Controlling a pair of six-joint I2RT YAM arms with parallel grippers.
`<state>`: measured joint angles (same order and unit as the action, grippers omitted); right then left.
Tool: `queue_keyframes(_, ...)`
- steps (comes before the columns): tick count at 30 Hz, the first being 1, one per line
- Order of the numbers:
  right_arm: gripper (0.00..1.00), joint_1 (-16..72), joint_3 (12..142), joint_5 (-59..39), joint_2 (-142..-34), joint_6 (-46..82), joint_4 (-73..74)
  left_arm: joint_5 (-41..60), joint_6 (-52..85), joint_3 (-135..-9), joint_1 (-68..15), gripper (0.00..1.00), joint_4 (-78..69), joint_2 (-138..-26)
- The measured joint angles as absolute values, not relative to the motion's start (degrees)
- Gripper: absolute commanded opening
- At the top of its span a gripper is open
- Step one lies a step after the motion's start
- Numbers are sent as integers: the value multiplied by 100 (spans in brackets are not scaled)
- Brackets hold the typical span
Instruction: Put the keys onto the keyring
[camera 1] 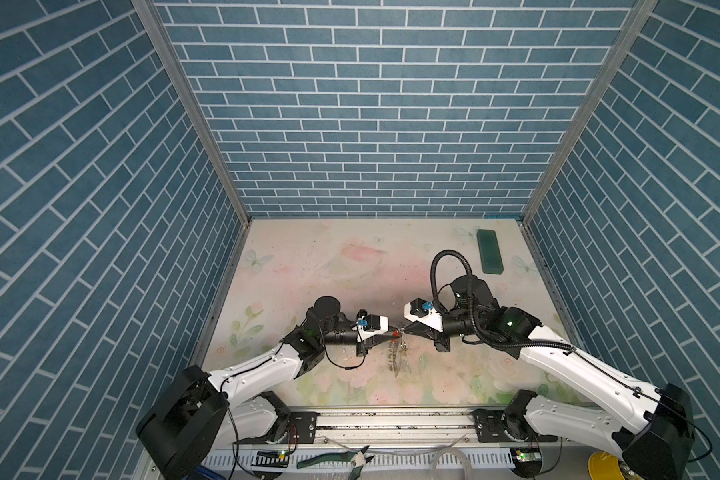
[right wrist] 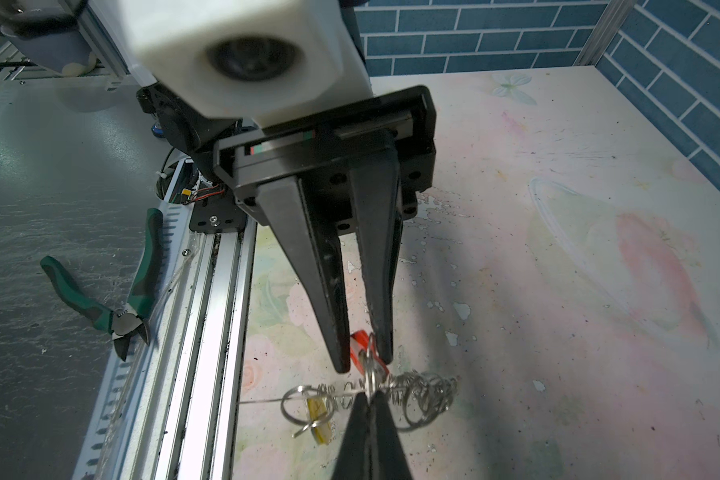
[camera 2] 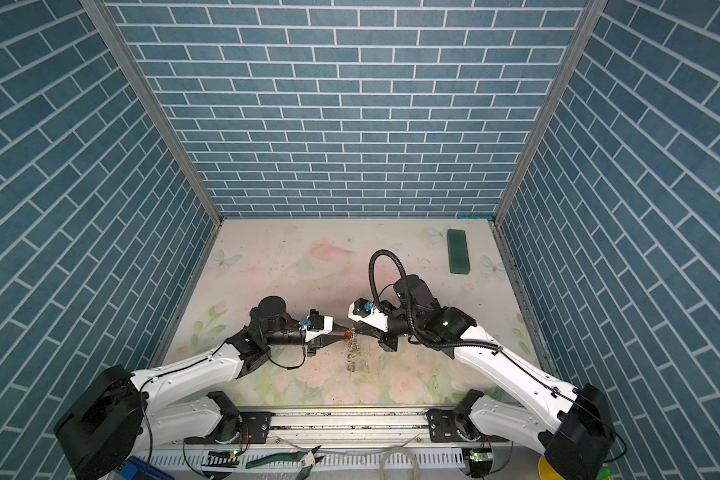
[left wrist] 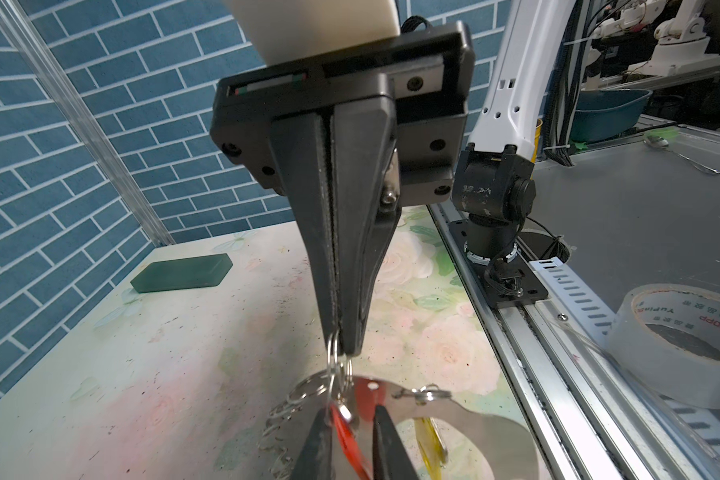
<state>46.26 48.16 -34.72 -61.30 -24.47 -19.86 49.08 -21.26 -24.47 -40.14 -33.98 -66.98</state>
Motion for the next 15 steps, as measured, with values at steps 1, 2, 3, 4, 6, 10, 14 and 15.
queue_keyframes(1,0,4626,4816,-3472,-6130,-2445,-1951,4875,-2130,-2447,-4016,16,-3391,-6700)
queue_keyframes(2,0,4626,4814,-3470,-6130,-2445,-1920,4853,-2128,-2447,-4016,15,-3382,-6705)
queue_keyframes(3,0,4626,4814,-3470,-6130,-2443,-1883,4810,-2130,-2447,-4018,14,-3378,-6718)
queue_keyframes(4,0,4626,4814,-3470,-6132,-2440,-1848,4764,-2132,-2447,-4021,13,-3365,-6731)
queue_keyframes(6,0,4626,4812,-3470,-6143,-2438,-1800,4694,-2134,-2447,-4023,11,-3361,-6755)
queue_keyframes(10,0,4630,4788,-3452,-6163,-2427,-1728,4523,-2137,-2447,-4023,6,-3332,-6764)
queue_keyframes(14,0,4633,4698,-3433,-6154,-2370,-1559,4416,-2143,-2447,-4027,3,-3312,-6764)
queue_keyframes(15,0,4635,4654,-3430,-6141,-2316,-1494,4383,-2150,-2447,-4027,3,-3293,-6764)
